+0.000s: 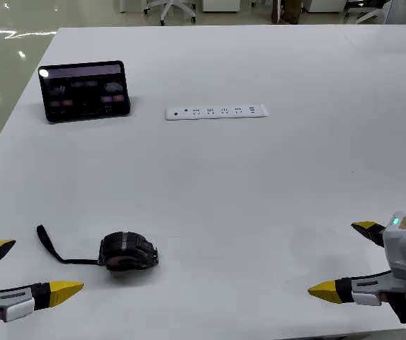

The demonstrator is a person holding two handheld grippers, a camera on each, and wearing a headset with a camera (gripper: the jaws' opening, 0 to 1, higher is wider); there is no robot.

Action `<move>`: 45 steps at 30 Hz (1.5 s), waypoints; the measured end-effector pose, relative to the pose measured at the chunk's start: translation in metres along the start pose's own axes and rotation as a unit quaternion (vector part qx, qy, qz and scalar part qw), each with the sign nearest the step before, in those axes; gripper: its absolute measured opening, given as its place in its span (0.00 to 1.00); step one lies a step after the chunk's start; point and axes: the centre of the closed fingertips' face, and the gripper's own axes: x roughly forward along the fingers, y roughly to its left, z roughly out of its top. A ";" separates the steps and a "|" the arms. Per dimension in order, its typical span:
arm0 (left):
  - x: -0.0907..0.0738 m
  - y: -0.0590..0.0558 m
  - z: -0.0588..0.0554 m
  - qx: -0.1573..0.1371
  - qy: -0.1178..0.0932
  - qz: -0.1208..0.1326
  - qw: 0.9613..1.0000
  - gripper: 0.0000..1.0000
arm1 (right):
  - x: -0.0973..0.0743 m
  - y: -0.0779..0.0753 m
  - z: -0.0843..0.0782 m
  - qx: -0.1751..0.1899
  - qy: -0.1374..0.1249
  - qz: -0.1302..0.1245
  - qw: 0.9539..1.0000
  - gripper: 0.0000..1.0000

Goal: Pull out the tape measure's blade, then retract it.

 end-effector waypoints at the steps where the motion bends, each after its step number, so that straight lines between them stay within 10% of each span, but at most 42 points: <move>1: 0.000 0.000 0.000 0.000 0.000 0.000 1.000 1.00 | 0.000 0.000 0.000 0.000 0.000 0.000 1.000 1.00; 20: 0.000 0.000 0.004 0.013 -0.005 -0.003 1.000 1.00 | 0.002 -0.004 0.005 -0.010 -0.002 -0.003 1.000 1.00; 26: 0.008 -0.013 0.012 0.061 0.014 -0.048 0.997 1.00 | 0.010 0.000 0.020 -0.026 -0.005 0.010 1.000 1.00; 37: 0.037 -0.038 0.020 0.152 0.091 -0.133 0.975 1.00 | 0.043 0.012 0.067 -0.066 -0.022 0.040 0.997 1.00; 45: 0.057 -0.057 0.025 0.203 0.108 -0.172 0.958 0.94 | 0.069 0.036 0.089 -0.090 -0.032 0.084 0.992 1.00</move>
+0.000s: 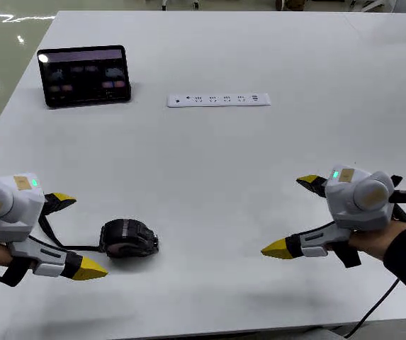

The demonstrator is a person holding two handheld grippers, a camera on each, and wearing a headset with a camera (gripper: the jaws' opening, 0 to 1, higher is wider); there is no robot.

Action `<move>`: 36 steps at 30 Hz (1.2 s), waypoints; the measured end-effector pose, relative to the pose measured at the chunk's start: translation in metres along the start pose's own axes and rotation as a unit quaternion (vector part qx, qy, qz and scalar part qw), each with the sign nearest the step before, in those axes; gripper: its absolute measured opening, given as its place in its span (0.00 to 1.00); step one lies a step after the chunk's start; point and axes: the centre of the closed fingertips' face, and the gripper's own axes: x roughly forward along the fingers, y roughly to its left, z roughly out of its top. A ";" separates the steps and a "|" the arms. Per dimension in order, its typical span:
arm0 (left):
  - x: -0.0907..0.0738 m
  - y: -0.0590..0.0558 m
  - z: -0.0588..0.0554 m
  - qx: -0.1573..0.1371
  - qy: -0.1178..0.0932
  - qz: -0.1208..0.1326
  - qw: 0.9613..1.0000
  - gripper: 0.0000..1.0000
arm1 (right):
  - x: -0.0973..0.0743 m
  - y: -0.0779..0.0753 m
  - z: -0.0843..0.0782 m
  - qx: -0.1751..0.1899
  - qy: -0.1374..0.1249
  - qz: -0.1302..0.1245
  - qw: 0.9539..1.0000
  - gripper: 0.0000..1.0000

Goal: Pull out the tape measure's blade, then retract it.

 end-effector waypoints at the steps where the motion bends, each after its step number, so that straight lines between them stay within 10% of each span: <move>1: 0.005 0.000 0.005 0.026 -0.005 -0.005 1.000 0.94 | 0.006 0.002 0.002 -0.006 -0.001 0.008 1.000 1.00; 9: 0.027 -0.007 -0.005 0.082 0.068 -0.040 0.993 0.86 | 0.042 0.024 0.015 -0.046 0.013 0.058 0.997 1.00; 17: 0.043 -0.011 0.006 0.117 0.082 -0.051 0.988 0.73 | 0.080 0.060 0.029 -0.130 0.009 0.120 0.984 1.00; 24: 0.051 -0.015 -0.003 0.177 0.130 -0.068 0.973 0.50 | 0.106 0.070 0.040 -0.141 0.007 0.142 0.980 0.94; 29: 0.057 -0.012 -0.006 0.211 0.141 -0.061 0.965 0.33 | 0.119 0.078 0.045 -0.131 0.005 0.153 0.979 0.86; 36: 0.055 -0.012 -0.006 0.210 0.137 -0.073 0.965 0.31 | 0.135 0.097 0.050 -0.142 0.007 0.177 0.974 0.70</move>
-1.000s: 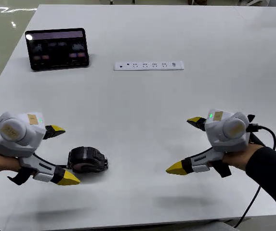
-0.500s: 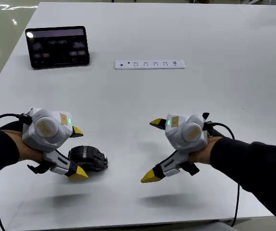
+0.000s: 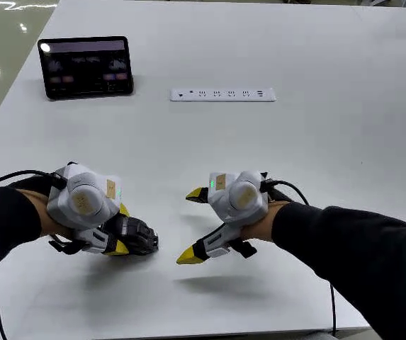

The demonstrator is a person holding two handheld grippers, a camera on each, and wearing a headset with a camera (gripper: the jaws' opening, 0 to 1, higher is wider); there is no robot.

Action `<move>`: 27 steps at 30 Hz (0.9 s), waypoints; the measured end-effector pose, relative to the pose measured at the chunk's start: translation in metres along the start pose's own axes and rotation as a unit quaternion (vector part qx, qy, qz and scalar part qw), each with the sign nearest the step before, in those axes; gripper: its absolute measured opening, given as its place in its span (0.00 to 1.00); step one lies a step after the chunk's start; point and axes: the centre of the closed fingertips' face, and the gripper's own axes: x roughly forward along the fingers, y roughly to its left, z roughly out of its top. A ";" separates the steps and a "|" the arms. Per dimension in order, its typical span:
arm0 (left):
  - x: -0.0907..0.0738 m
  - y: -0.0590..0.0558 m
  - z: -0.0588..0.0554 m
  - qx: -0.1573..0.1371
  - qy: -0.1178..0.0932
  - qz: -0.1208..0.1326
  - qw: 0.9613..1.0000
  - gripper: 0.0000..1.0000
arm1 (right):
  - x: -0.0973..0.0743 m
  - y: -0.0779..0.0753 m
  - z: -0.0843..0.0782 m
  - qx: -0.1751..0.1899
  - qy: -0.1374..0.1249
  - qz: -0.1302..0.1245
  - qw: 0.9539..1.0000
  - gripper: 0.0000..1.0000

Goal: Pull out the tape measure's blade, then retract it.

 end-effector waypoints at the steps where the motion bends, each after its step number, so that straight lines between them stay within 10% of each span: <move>1: 0.000 0.001 0.000 -0.004 -0.002 0.000 1.000 0.31 | 0.004 0.002 0.002 -0.005 0.001 0.003 1.000 0.68; 16: 0.001 0.001 0.000 -0.018 -0.023 0.004 1.000 0.31 | 0.045 0.010 -0.001 -0.026 0.025 0.017 0.999 0.16; 27: 0.001 0.000 -0.001 -0.024 -0.026 0.004 0.999 0.31 | 0.045 0.015 0.001 -0.040 0.025 0.040 0.998 0.08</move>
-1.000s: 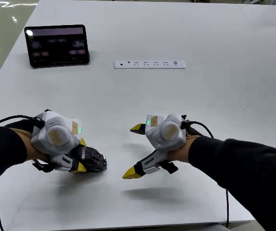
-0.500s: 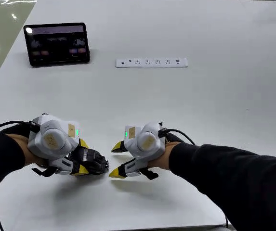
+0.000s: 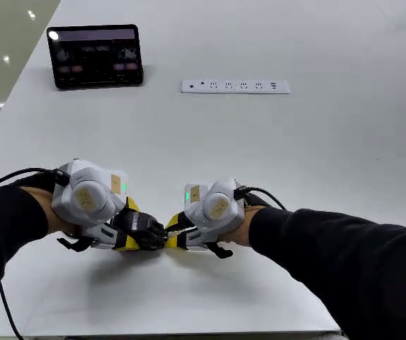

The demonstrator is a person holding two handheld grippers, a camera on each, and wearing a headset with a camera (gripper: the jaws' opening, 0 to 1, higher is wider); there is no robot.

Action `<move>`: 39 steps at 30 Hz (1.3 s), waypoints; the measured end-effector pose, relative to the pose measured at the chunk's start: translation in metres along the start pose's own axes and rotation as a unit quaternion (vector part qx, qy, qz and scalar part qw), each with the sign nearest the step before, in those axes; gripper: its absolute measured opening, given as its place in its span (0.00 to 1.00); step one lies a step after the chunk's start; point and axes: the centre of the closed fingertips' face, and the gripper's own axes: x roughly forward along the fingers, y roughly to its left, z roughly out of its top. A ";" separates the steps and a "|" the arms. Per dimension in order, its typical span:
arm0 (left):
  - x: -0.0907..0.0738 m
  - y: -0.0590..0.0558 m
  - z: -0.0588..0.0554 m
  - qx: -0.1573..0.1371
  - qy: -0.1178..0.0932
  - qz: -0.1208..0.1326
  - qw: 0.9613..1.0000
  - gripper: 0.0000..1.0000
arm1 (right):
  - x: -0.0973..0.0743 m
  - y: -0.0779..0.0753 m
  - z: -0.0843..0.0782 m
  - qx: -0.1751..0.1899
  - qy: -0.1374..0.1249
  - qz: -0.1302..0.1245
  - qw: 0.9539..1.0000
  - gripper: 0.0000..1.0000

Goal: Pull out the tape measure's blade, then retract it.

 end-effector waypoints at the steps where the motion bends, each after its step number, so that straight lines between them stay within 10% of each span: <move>1: 0.000 0.000 0.000 0.000 0.000 0.000 1.000 0.31 | -0.002 0.002 0.000 -0.006 0.001 0.000 1.000 0.08; 39: 0.001 0.001 0.000 -0.010 0.000 0.005 1.000 0.31 | 0.007 -0.001 -0.004 0.016 0.019 0.005 1.000 0.11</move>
